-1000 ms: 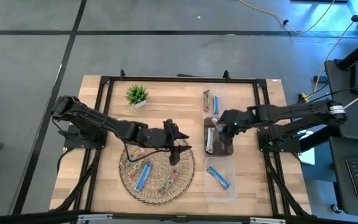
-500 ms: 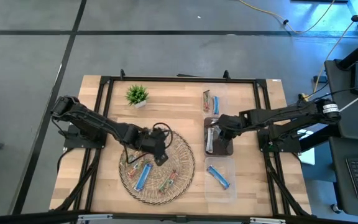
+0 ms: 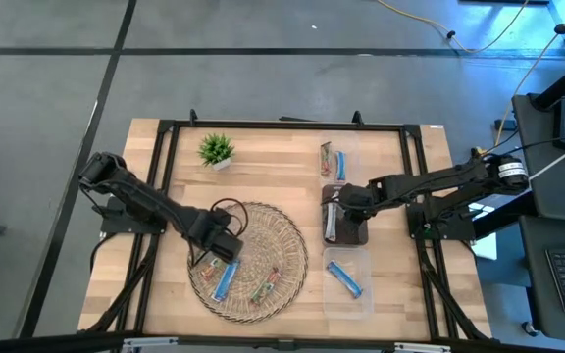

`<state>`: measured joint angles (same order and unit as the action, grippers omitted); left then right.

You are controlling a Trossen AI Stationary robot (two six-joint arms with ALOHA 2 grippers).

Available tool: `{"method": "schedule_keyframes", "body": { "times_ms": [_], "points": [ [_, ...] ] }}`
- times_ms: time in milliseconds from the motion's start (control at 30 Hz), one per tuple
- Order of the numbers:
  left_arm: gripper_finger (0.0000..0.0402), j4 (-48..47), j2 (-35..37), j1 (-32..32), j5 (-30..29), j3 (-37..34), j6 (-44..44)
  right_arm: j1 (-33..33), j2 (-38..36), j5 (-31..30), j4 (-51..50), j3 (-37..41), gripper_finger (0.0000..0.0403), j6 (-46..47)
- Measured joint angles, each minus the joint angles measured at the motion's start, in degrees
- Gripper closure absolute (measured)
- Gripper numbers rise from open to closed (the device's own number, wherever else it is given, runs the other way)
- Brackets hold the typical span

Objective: Pick and place Granola Bars by type
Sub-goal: Put the yellow granola bar into the black bin

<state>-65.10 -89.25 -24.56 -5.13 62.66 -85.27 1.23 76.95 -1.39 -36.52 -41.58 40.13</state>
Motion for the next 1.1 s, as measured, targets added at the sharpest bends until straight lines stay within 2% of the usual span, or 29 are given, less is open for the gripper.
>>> {"method": "schedule_keyframes", "body": {
  "times_ms": [333, 500, 867, 1100],
  "points": [
    [0.0194, 2.1, 0.0, -0.9, 0.7, -4.4, -2.5, 0.0, 0.0, 1.5, 0.1, 0.0, 0.0314, -0.3],
    [0.0194, 6.6, 0.0, -0.9, 0.8, -7.1, -2.0, 0.0, 0.0, 1.6, 0.1, 0.0, 0.0309, -0.4],
    [0.0194, 11.0, -0.1, -0.9, 1.1, -10.6, -2.1, 0.0, -0.1, 3.0, 0.7, 0.0, 0.0229, -0.6],
    [0.0194, 14.2, -0.1, -0.9, 1.3, -13.1, -2.2, 0.0, -0.1, 3.0, 0.7, 0.0, 0.0213, -0.3]
  ]
}}
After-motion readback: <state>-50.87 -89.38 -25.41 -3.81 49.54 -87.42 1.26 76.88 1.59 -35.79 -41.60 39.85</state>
